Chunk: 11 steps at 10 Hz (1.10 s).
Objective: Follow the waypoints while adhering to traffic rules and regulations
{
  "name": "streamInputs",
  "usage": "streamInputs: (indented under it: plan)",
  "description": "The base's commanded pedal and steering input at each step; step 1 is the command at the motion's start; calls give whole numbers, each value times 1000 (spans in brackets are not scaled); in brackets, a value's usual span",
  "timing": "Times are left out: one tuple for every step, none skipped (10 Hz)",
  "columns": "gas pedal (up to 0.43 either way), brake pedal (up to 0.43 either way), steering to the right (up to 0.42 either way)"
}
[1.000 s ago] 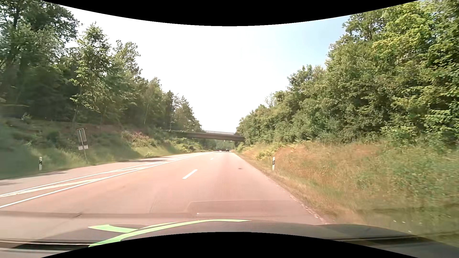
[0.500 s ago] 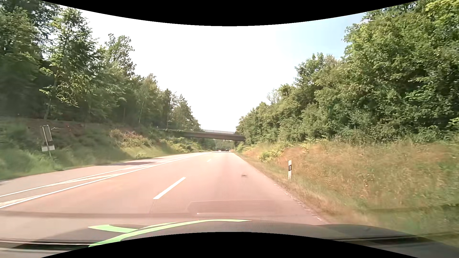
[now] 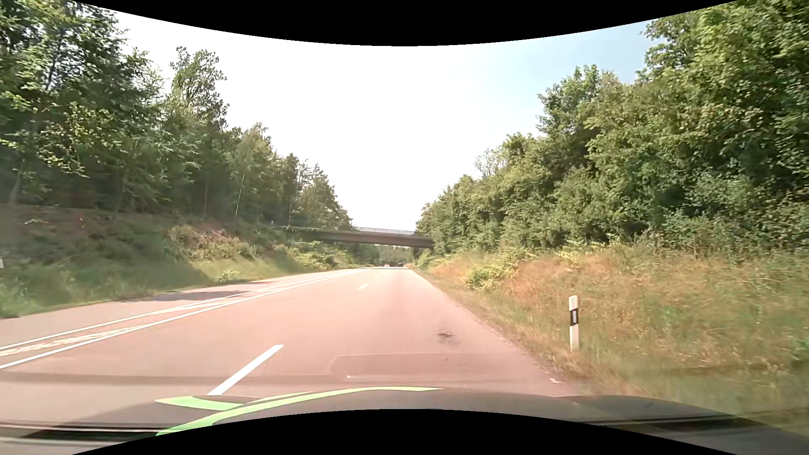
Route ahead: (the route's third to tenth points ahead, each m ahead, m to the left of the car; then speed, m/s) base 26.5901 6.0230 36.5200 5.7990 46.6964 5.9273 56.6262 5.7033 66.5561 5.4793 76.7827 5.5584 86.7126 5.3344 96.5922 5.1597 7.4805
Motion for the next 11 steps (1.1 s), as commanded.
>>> streamInputs:
  plan:
    - [0,0,1]
    - [0,0,0]
    - [0,0,1]
    - [0,0,1]
    - [0,0,0]
    - [0,0,1]
    - [0,0,1]
    - [0,0,0]
    - [0,0,1]
    - [0,0,1]
    - [0,0,1]
